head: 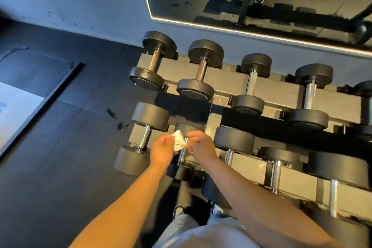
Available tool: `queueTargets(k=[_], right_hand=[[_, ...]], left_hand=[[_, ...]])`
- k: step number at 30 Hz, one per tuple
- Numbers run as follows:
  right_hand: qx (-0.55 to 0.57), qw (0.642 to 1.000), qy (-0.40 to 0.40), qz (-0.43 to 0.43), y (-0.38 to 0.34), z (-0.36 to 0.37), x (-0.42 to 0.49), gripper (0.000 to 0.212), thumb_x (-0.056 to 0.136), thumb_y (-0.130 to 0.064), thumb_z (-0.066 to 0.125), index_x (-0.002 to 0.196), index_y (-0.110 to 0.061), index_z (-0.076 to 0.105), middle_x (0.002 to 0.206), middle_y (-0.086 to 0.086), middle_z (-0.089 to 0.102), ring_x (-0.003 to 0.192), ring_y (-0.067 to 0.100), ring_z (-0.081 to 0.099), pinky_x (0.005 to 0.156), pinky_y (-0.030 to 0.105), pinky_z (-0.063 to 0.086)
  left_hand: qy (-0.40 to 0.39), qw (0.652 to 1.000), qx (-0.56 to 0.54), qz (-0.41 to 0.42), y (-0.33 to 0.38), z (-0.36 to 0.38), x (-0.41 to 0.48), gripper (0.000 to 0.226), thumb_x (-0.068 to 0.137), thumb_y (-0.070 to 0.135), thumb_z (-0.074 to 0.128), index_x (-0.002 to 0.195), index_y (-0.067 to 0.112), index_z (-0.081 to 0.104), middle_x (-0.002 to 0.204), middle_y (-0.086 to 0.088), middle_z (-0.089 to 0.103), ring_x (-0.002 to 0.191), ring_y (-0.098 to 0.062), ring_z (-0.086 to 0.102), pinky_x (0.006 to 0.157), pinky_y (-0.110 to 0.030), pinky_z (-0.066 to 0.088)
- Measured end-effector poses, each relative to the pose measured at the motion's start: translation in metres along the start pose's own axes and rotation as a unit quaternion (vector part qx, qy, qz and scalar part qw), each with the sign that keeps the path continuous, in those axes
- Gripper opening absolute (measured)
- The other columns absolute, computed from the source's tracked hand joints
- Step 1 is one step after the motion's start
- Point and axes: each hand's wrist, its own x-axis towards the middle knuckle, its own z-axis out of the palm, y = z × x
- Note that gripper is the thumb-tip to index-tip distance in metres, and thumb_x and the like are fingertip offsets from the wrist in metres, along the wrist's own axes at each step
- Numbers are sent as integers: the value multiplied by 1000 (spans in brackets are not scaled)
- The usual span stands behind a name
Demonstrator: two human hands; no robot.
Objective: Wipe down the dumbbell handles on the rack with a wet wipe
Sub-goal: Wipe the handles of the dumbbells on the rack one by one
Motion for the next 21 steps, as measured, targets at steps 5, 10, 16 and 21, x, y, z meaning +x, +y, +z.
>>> queueTargets(k=[5,10,16,21], right_hand=[[13,999,23,22,21,34,-28,21,102,-27,55,119,-21,66,112,-7,63,102,11,58,82,20,48],[46,997,26,63,39,67,-44,27,99,-24,61,126,-20,61,115,-6,59,107,15,54,82,22,41],[109,986,87,92,68,84,-43,19,95,-12,65,109,-25,65,114,-1,59,101,14,56,72,19,47],[143,981,67,114,87,91,-27,24,98,-8,57,110,-27,66,108,-8,59,98,11,55,72,19,47]], left_hand=[[-43,999,23,24,-31,-30,-9,21,101,16,53,91,28,66,86,4,64,81,-14,58,72,-27,50],[-104,994,-25,19,-58,-40,-14,17,97,8,58,93,18,72,93,-3,68,89,-20,64,78,-28,54],[-18,1000,-16,-2,-96,-40,-4,21,99,7,53,93,14,72,87,-1,65,80,-19,60,70,-29,50],[-89,996,-16,-18,-115,-20,9,18,102,32,57,113,24,69,97,1,68,79,-10,58,75,-28,45]])
